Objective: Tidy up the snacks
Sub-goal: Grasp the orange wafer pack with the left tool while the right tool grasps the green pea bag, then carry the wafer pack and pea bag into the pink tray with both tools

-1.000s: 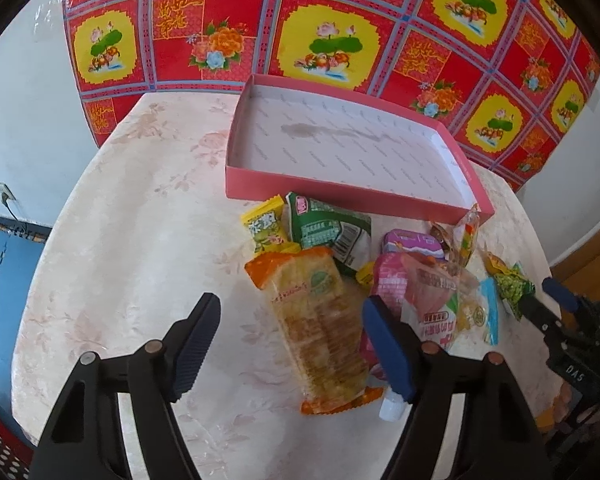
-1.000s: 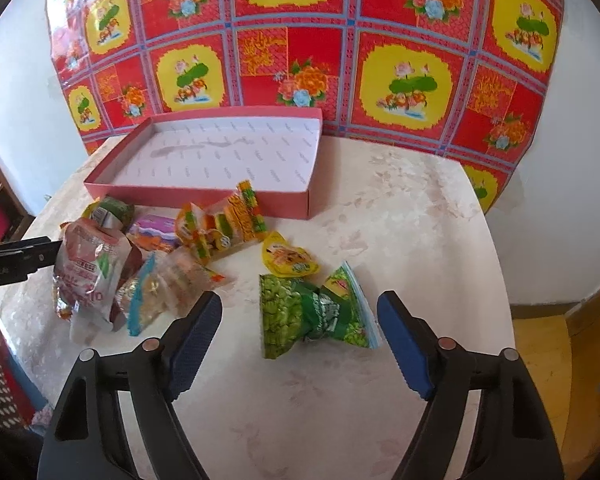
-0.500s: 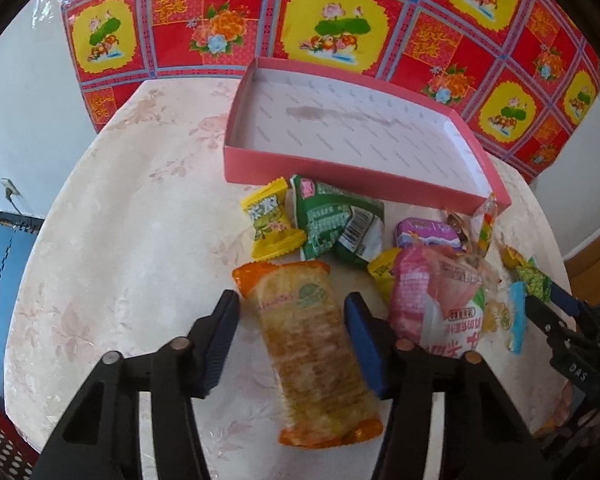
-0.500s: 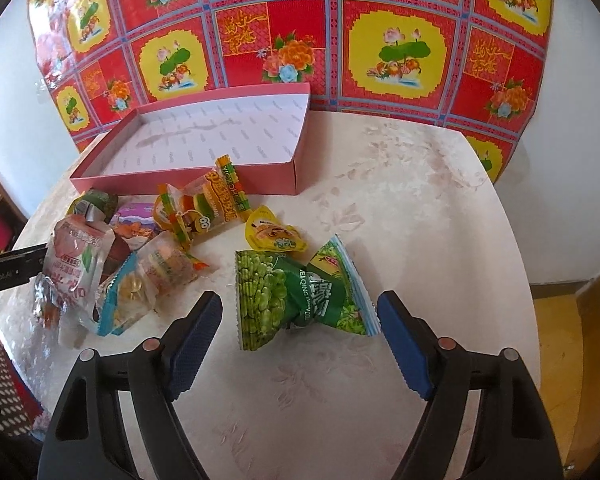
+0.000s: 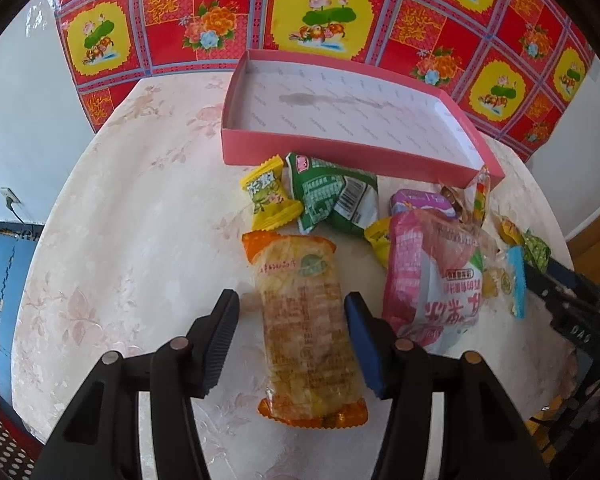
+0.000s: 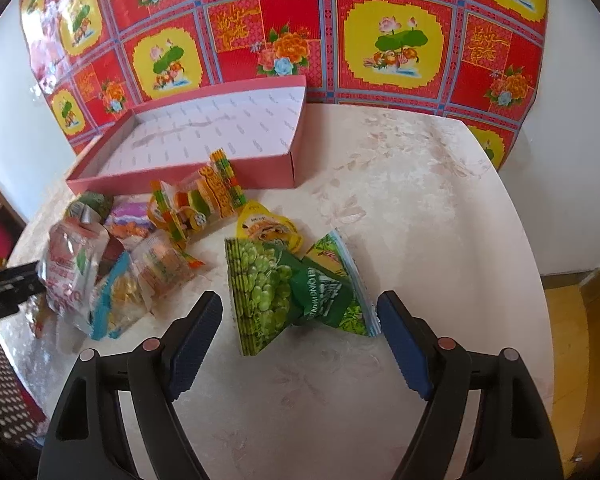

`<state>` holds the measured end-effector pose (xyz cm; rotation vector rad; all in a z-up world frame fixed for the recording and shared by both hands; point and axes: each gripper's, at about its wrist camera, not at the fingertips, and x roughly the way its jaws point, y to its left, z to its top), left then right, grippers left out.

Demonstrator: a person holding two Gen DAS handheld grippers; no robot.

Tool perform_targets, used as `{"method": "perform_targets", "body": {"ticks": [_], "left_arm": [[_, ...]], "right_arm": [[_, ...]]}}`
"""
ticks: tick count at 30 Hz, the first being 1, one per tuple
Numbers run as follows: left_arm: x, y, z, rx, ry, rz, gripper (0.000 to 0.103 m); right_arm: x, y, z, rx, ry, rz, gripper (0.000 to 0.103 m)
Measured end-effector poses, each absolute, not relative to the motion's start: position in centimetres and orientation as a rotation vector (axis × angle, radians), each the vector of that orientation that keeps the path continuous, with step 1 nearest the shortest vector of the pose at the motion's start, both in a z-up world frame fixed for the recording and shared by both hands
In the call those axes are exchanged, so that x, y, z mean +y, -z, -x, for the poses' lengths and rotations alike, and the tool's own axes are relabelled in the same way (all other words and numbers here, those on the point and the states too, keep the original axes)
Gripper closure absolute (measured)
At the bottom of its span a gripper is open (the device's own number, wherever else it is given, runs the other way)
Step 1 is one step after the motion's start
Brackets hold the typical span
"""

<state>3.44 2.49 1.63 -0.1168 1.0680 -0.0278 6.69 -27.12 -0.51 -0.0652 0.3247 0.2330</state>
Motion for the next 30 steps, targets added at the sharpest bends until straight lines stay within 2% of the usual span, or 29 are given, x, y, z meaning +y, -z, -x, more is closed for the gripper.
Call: {"method": "perform_targets", "body": {"ticks": [8, 12, 15, 18, 19, 22, 30], "left_arm": [[1.9, -1.5, -3.3, 1.054, 0.014, 0.067, 0.048], [2.1, -1.5, -3.2, 1.038, -0.007, 0.051, 0.062], [2.5, -1.5, -3.3, 1.032, -0.003, 0.064, 0.063], [2.6, -1.5, -3.2, 1.028, 0.002, 0.066, 0.064], [2.6, -1.5, -3.2, 1.027, 0.004, 0.068, 0.064], [2.9, -1.5, -3.1, 1.026, 0.015, 0.092, 0.064], [3.2, -1.8, -2.7, 1.022, 0.034, 0.124, 0.064]], "right_arm": [[-27.4, 0.2, -7.3, 0.323, -0.241, 0.026, 0.021], [-27.4, 0.3, -7.5, 0.322, -0.239, 0.018, 0.022], [-27.2, 0.4, -7.4, 0.323, -0.230, 0.033, 0.033], [-27.2, 0.5, -7.2, 0.323, -0.241, 0.030, 0.037], [-27.1, 0.5, -7.0, 0.321, -0.244, 0.032, 0.044], [-26.9, 0.6, -6.9, 0.327, -0.247, 0.036, 0.056], [-26.6, 0.9, -5.8, 0.318, -0.268, 0.036, 0.061]]}}
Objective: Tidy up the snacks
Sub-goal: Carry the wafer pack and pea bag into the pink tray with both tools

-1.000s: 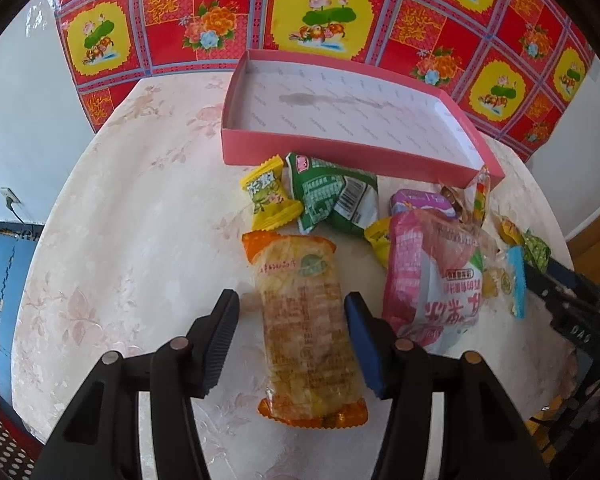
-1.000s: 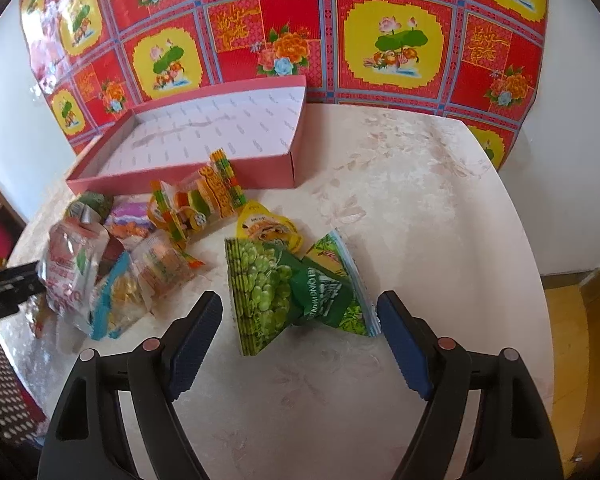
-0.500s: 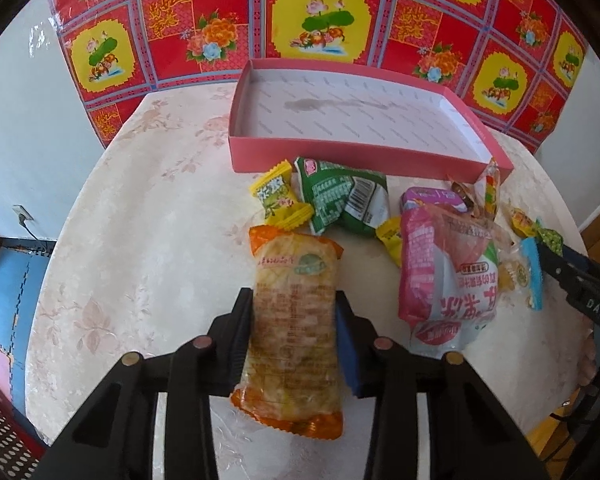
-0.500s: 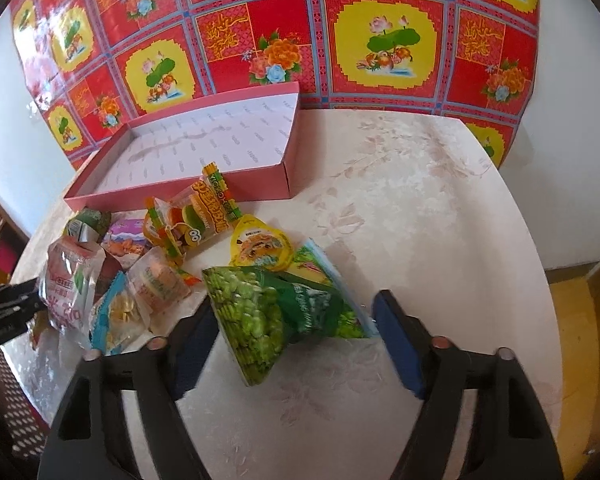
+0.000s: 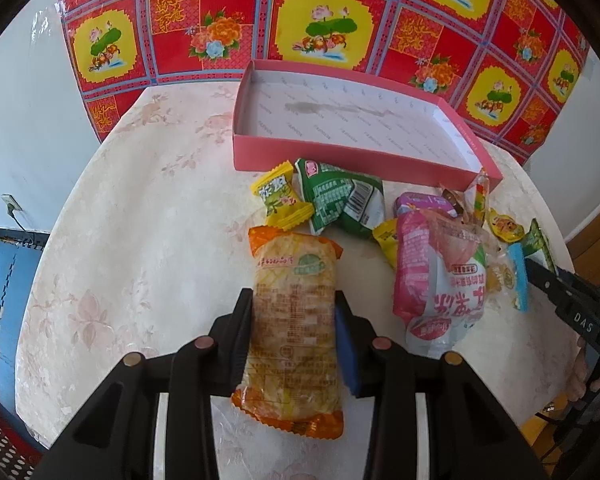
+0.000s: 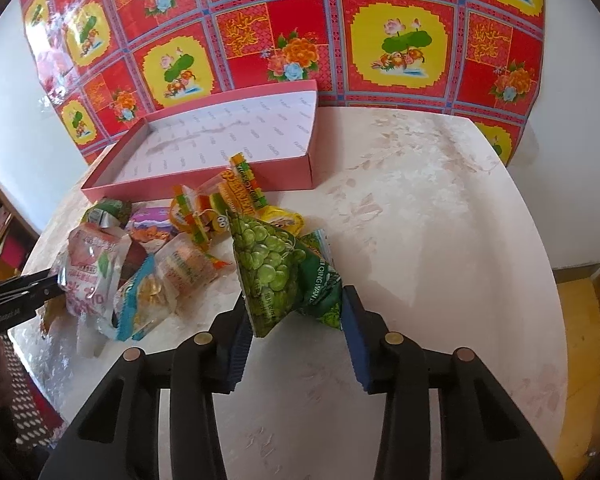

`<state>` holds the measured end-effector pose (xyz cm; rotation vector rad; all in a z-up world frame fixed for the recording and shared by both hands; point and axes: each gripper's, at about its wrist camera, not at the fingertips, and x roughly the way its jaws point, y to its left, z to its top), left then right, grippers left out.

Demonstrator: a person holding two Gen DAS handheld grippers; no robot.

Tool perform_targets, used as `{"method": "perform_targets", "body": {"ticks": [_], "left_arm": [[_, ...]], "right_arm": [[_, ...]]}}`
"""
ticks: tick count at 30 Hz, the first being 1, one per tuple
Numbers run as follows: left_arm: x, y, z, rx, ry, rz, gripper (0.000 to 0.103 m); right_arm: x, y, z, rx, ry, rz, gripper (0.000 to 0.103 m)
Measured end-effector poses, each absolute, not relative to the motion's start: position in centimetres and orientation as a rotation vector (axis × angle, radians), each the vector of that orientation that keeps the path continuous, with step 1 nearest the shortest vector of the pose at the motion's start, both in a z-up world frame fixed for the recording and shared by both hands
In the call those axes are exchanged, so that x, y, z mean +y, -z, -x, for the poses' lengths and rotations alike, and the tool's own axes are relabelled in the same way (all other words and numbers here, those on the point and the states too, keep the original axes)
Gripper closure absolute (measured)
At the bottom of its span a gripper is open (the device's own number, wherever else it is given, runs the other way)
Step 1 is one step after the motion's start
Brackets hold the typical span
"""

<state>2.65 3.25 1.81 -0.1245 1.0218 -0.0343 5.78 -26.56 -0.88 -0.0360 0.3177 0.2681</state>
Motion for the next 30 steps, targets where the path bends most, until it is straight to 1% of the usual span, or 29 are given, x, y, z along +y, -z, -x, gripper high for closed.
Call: {"method": "perform_targets", "body": {"ticks": [15, 30], "left_arm": [[3.3, -4.1, -2.8, 0.977, 0.066, 0.133, 0.064], [2.8, -7.1, -7.4, 0.926, 0.102, 0.121, 0.064]], "right_arm": [[-24.9, -0.9, -3.0, 0.266, -0.315, 0.076, 0.062], [-23.0, -5.3, -4.0, 0.242, -0.364, 0.115, 0.062]]}}
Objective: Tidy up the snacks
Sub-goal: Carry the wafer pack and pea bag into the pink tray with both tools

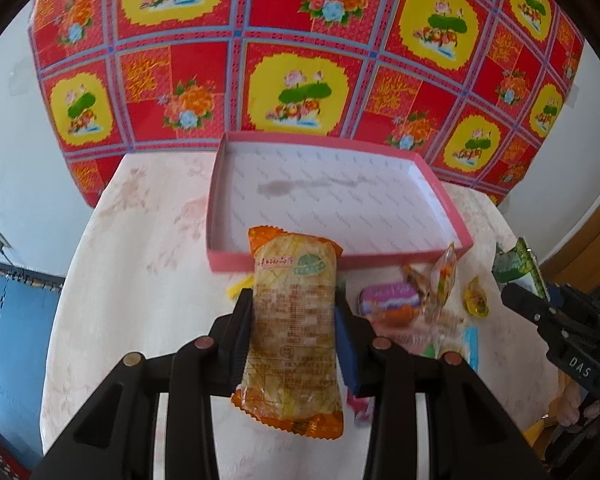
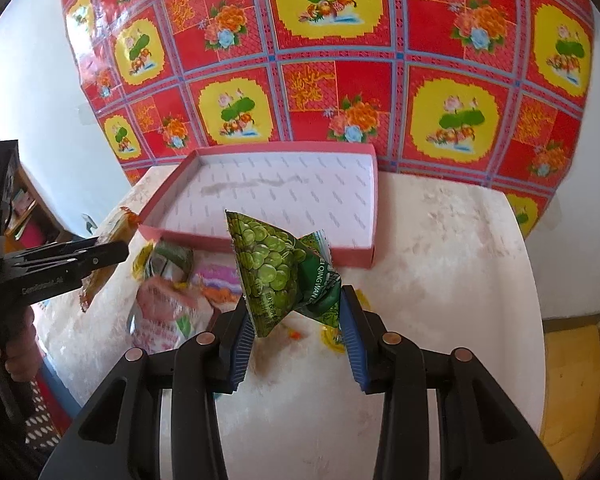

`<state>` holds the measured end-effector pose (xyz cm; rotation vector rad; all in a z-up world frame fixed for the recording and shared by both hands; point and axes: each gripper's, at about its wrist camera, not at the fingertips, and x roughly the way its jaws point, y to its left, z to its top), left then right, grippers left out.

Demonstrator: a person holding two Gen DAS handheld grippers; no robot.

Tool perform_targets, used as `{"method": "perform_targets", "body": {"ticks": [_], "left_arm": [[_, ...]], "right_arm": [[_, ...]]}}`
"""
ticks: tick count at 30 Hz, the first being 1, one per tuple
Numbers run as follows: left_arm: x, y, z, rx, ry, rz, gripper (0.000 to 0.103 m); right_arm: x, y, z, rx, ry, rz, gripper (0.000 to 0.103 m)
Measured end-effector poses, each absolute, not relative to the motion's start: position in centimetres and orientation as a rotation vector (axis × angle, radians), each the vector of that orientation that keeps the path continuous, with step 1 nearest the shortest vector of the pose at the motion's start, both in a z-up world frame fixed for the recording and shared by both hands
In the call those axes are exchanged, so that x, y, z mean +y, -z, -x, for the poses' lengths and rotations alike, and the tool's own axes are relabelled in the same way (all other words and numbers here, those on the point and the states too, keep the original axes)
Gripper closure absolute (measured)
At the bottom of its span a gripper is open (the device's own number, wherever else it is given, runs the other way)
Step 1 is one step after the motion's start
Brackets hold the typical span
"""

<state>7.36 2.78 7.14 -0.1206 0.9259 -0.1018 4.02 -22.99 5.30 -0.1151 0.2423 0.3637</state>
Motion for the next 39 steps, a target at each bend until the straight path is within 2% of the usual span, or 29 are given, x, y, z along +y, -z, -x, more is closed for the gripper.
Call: {"method": "perform_targets", "body": {"ticks": [11, 30, 39], "left_arm": [[2.2, -8.4, -12.9, 0.897, 0.123, 0.094, 0.064], [1.6, -5.7, -21.1, 0.917, 0.109, 0.043, 0.064], [1.6, -3.4, -23.9, 0.945, 0.110, 0.058, 0.064]], "right_arm": [[-21.6, -9.0, -7.2, 0.244, -0.368, 0.133, 0.062], [-20.2, -12.0, -15.4, 0.301, -0.359, 0.084, 0.062], [-18.7, -11.8, -18.9, 0.321, -0.330, 0.134, 0.062]]}}
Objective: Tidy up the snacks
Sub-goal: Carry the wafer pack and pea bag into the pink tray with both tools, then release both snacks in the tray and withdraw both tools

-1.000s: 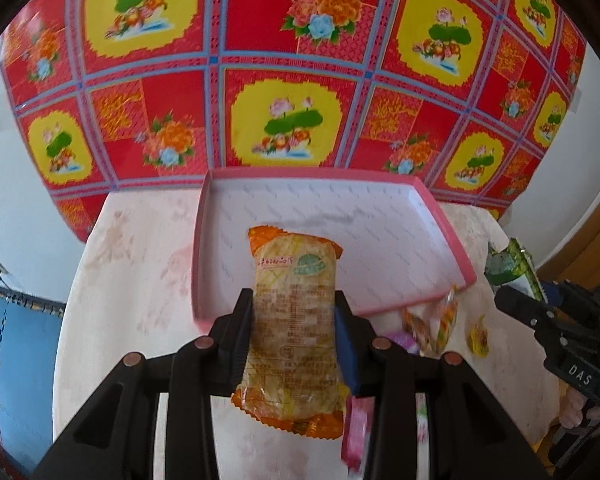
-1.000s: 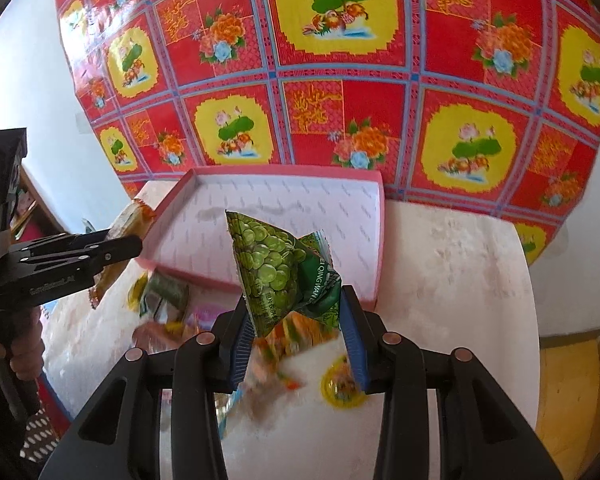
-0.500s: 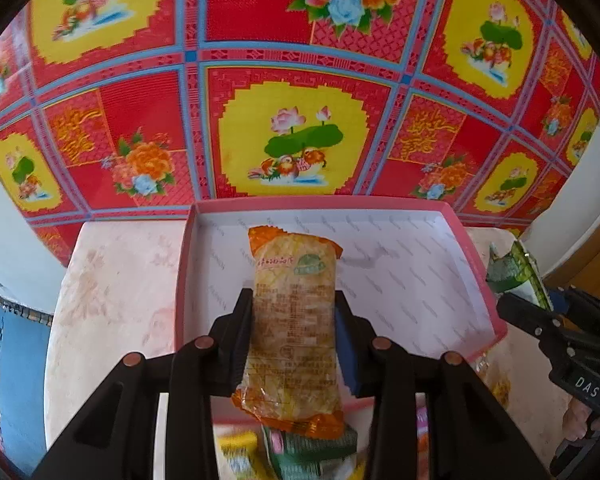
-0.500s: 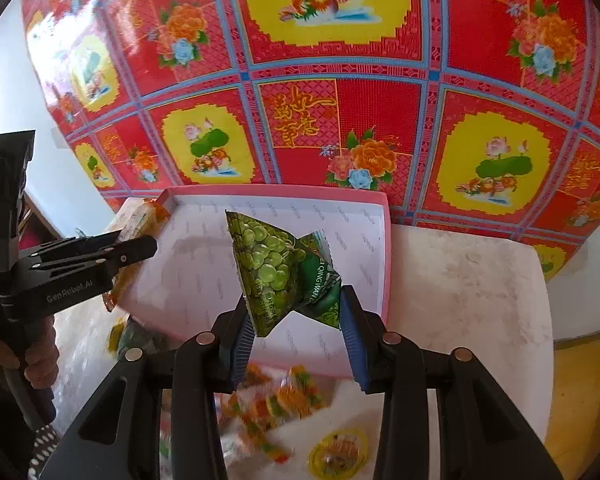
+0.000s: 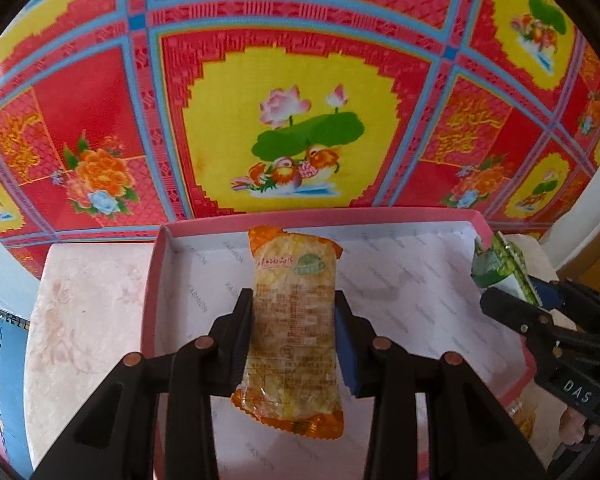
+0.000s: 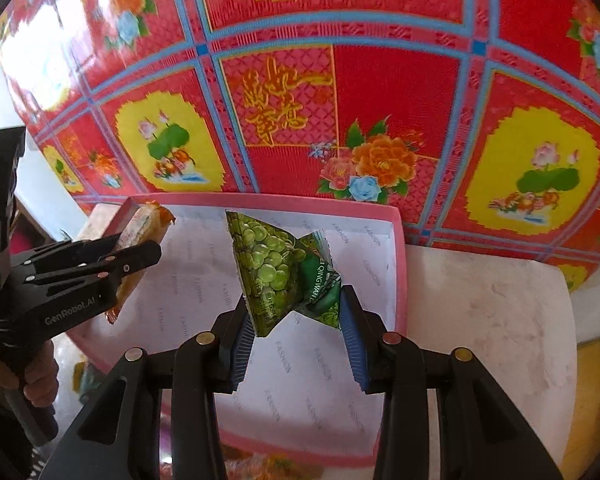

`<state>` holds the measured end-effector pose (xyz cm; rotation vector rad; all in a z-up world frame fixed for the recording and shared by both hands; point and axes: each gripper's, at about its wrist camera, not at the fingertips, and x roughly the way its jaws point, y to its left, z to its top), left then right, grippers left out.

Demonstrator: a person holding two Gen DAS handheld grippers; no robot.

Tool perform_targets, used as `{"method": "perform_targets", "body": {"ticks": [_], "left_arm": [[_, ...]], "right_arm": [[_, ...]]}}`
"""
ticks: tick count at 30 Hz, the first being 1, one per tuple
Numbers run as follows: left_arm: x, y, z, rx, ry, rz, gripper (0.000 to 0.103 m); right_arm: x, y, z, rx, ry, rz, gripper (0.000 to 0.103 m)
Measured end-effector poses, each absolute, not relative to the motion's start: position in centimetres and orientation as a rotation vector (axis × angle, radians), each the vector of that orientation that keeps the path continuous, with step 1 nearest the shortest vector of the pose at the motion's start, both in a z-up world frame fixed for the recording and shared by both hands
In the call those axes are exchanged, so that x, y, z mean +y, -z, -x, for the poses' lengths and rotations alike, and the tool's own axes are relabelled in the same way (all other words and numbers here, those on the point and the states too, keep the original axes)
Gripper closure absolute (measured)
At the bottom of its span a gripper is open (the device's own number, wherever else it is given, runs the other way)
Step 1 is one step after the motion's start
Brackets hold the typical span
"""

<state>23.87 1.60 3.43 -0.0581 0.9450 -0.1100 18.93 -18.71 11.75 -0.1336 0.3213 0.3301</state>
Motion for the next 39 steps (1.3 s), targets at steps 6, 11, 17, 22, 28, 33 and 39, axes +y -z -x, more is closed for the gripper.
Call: {"method": "perform_targets", "body": {"ticks": [6, 11, 17, 22, 28, 33, 39], "left_arm": [[1.6, -2.3, -25.1, 0.954, 0.106, 0.050, 0.064], [1.4, -1.5, -25.9, 0.958, 0.090, 0.069, 0.064], [1.1, -1.2, -26.5, 0.963, 0.082, 0.080, 0.054], [1.6, -2.2, -26.8, 0.939, 0.053, 0.086, 0.050], [1.5, -3.1, -26.5, 0.925, 0.047, 0.084, 0.050], [1.6, -3.7, -25.7, 0.927, 0.044, 0.100, 0.050], [2.0, -5.0, -24.2, 0.922, 0.046, 0.102, 0.050]], "right_arm": [[-18.5, -11.4, -20.4, 0.331, -0.304, 0.140, 0.062], [-18.1, -10.9, -21.0, 0.326, -0.295, 0.151, 0.062], [-17.6, -10.2, -22.1, 0.340, -0.277, 0.149, 0.062], [-18.1, -9.9, -22.9, 0.342, -0.271, 0.118, 0.061], [-18.8, -10.2, -23.7, 0.353, -0.300, 0.079, 0.058], [-18.8, -10.8, -23.8, 0.343, -0.325, 0.075, 0.044], [-18.3, -12.4, -21.7, 0.300, -0.339, 0.074, 0.032]]}}
